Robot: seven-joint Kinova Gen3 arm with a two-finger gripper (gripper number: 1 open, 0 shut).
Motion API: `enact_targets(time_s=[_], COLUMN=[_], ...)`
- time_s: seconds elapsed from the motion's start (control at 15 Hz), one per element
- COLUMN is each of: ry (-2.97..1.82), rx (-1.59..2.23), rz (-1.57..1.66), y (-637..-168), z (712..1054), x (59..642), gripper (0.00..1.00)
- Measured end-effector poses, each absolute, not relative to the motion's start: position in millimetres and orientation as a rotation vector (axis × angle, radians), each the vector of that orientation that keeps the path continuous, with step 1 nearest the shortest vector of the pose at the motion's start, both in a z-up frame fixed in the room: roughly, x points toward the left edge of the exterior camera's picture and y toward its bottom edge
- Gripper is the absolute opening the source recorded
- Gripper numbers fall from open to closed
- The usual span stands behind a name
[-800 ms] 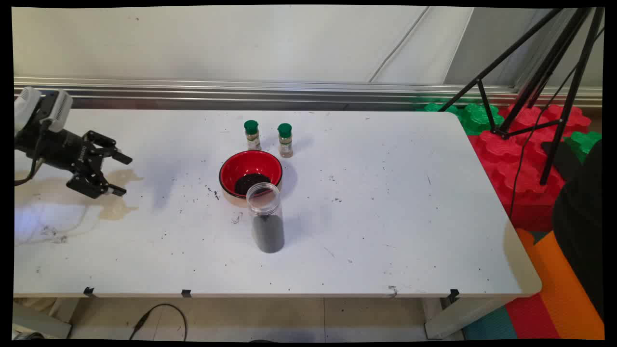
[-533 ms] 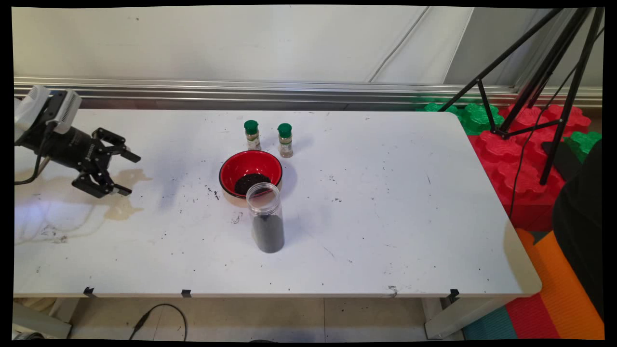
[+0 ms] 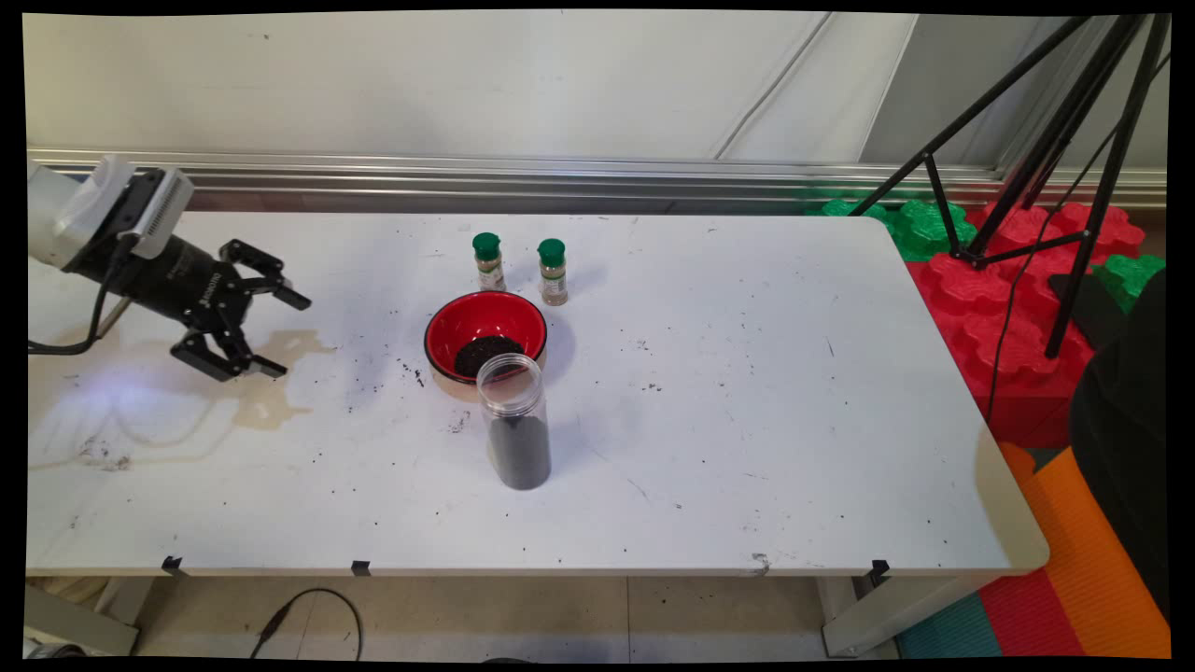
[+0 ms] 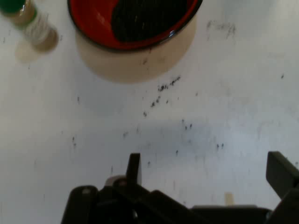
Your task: Pick up the black seasoning powder from the table
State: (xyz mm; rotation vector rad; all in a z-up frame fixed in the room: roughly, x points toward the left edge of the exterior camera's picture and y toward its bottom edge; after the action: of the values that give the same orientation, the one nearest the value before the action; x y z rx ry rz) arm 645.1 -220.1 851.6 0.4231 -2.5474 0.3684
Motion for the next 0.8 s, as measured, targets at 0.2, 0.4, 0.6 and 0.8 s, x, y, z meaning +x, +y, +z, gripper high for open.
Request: enact_targets(time_s=[0.2, 0.4, 0.6, 0.8], ry=[-2.524, -2.497, -2.462, -2.428], rx=[0.372, 0.334, 0.302, 0.284], rz=[0.355, 0.340, 0.321, 0.304], y=[-226.9, -232.6, -239.0, -244.0], z=[855.6, 858.4, 860.2, 860.8], x=[627.4, 612.1, 595.0, 580.8], gripper=[1.00, 1.00, 1.00, 1.00])
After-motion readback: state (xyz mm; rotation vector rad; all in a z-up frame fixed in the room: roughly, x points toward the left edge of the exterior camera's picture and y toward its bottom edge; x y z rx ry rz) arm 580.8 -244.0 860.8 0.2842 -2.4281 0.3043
